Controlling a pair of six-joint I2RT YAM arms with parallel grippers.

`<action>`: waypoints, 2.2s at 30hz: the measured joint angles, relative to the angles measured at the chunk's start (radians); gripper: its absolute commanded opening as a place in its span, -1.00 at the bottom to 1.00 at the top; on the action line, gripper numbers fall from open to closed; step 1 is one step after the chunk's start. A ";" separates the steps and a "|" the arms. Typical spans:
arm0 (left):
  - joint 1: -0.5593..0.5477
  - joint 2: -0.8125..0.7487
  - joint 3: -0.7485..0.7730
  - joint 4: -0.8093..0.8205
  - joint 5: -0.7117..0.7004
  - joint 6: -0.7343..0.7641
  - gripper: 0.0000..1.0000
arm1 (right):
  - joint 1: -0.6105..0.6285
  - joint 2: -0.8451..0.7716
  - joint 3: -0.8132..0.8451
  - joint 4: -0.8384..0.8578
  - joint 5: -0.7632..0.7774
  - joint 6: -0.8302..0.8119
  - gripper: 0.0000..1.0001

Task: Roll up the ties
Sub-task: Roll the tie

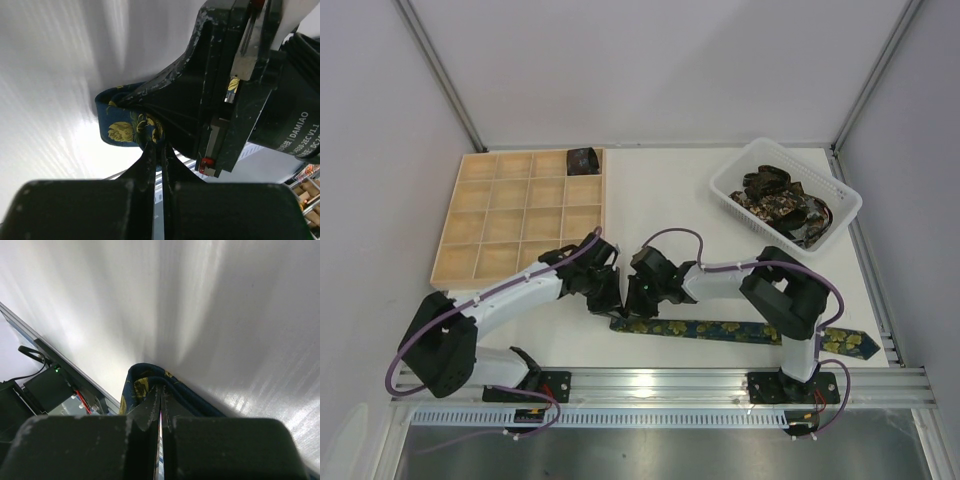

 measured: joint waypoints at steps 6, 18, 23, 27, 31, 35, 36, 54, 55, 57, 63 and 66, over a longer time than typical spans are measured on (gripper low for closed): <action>-0.048 0.021 0.000 0.040 -0.004 -0.075 -0.99 | -0.020 -0.036 -0.058 0.021 -0.032 0.016 -1.00; -0.068 0.015 0.000 0.031 -0.066 -0.117 -0.99 | -0.048 -0.159 -0.061 -0.120 -0.019 -0.032 -1.00; -0.069 0.014 0.002 0.019 -0.079 -0.117 -0.99 | -0.048 -0.206 -0.076 -0.148 -0.002 -0.046 -1.00; -0.069 0.015 0.014 0.010 -0.081 -0.117 -0.99 | -0.049 -0.219 -0.110 -0.151 0.019 -0.050 -1.00; -0.075 0.019 0.036 0.005 -0.083 -0.117 -0.99 | -0.049 -0.217 -0.151 -0.147 0.032 -0.050 -1.00; -0.107 0.046 0.065 0.006 -0.087 -0.119 -0.99 | -0.049 -0.204 -0.171 -0.136 0.044 -0.051 -1.00; -0.117 0.055 0.070 0.006 -0.088 -0.121 -0.99 | -0.049 -0.200 -0.172 -0.134 0.045 -0.052 -1.00; -0.196 0.144 0.145 0.016 -0.097 -0.169 -0.99 | -0.113 -0.388 -0.224 -0.181 0.078 -0.053 -1.00; -0.196 0.148 0.145 0.016 -0.098 -0.169 -0.99 | -0.118 -0.403 -0.228 -0.187 0.080 -0.053 -1.00; -0.199 0.153 0.146 0.015 -0.100 -0.169 -0.99 | -0.125 -0.430 -0.244 -0.195 0.085 -0.053 -1.00; -0.209 0.169 0.164 0.012 -0.114 -0.169 -0.99 | -0.128 -0.443 -0.336 -0.198 0.097 -0.051 -1.00; -0.216 0.179 0.171 0.009 -0.115 -0.169 -0.99 | -0.132 -0.443 -0.399 -0.177 0.107 -0.043 -1.00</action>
